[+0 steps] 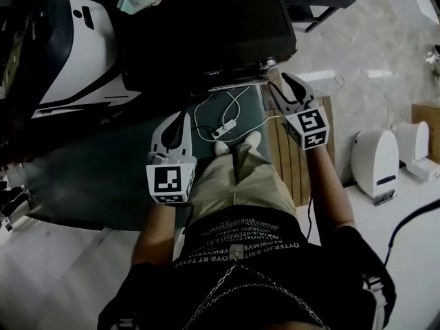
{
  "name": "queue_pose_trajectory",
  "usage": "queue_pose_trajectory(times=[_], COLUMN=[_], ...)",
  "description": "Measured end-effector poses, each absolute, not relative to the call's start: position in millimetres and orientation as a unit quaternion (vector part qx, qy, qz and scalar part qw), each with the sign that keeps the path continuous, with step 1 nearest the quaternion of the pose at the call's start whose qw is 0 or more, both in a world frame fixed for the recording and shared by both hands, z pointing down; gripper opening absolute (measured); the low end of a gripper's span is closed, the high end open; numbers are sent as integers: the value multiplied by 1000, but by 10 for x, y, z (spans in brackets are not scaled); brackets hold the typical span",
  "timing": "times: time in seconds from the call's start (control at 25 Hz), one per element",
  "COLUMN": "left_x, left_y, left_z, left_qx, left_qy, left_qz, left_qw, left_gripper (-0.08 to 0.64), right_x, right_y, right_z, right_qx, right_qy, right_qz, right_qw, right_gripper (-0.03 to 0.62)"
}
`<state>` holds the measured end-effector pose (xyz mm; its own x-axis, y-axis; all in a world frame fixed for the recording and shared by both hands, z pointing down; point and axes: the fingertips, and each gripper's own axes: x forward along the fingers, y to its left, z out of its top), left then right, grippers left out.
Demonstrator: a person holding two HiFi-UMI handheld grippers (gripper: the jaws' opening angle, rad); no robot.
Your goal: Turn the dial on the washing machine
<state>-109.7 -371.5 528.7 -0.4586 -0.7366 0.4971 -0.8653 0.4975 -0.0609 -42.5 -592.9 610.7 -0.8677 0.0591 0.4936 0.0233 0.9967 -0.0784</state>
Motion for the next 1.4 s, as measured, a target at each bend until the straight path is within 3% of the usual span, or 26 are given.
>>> queue_pose_trajectory(times=[0.48, 0.72, 1.2, 1.4], left_x=[-1205, -1187, -1247, -1281], left_y=[-3321, -3263, -2980, -2864], left_z=[5806, 5848, 6026, 6074], left_qx=[485, 505, 511, 507], left_qy=[-836, -826, -819, -820], left_qz=[144, 137, 139, 138], left_qw=[212, 207, 220, 228], left_gripper=[5, 5, 6, 5], right_x=[-714, -882, -974, -922], right_y=[-5879, -5917, -5992, -6142], right_z=[6611, 6915, 7390, 7545], right_qx=[44, 72, 130, 138], right_qy=[-963, -944, -914, -911], right_qz=[1, -70, -97, -39], right_qw=[264, 315, 371, 387], right_gripper=[192, 256, 262, 245])
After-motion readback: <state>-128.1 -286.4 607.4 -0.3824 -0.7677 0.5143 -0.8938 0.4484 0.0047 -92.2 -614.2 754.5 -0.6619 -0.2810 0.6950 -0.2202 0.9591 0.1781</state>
